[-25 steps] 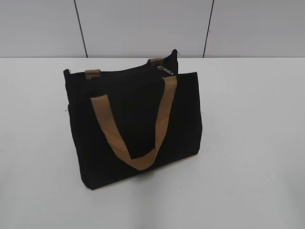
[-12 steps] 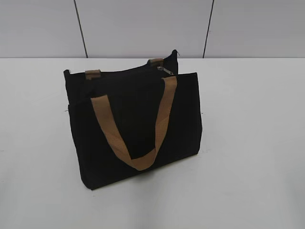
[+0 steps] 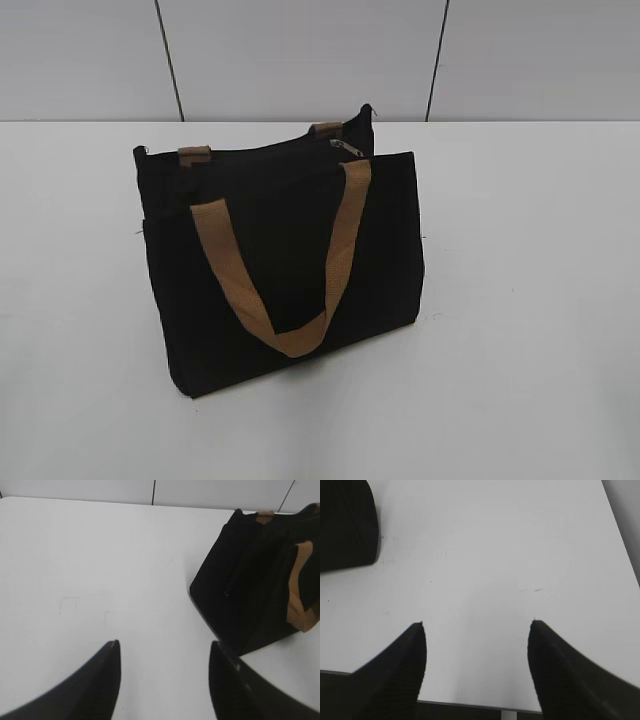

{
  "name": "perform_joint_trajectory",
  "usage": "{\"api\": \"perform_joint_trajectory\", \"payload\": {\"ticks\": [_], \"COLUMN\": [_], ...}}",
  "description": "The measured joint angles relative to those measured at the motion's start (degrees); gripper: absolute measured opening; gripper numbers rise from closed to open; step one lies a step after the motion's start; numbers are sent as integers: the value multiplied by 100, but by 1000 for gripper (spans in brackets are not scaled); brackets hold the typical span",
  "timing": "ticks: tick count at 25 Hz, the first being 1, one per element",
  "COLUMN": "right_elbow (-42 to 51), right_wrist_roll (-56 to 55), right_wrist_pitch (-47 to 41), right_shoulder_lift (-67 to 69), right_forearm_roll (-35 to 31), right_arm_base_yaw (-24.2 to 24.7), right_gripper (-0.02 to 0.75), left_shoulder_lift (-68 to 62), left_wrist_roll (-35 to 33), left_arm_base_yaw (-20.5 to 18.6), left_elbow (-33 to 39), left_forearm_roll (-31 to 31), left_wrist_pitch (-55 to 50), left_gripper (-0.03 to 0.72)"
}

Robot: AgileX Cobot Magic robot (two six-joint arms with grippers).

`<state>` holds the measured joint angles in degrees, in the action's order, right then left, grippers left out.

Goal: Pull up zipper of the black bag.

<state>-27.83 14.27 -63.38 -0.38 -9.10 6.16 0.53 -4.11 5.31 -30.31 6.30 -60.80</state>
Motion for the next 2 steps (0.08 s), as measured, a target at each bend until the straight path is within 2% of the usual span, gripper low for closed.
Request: {"api": "perform_joint_trajectory", "payload": {"ticks": [2], "right_elbow": [0], "right_wrist_roll": [0], "right_wrist_pitch": [0], "right_shoulder_lift": [0], "right_forearm_roll": [0], "right_arm_base_yaw": [0], "right_gripper": [496], "left_shoulder_lift": [0], "left_wrist_roll": [0], "left_arm_base_yaw": [0], "left_elbow": [0], "left_forearm_roll": [3], "left_wrist_pitch": [0], "left_gripper": [414]}}
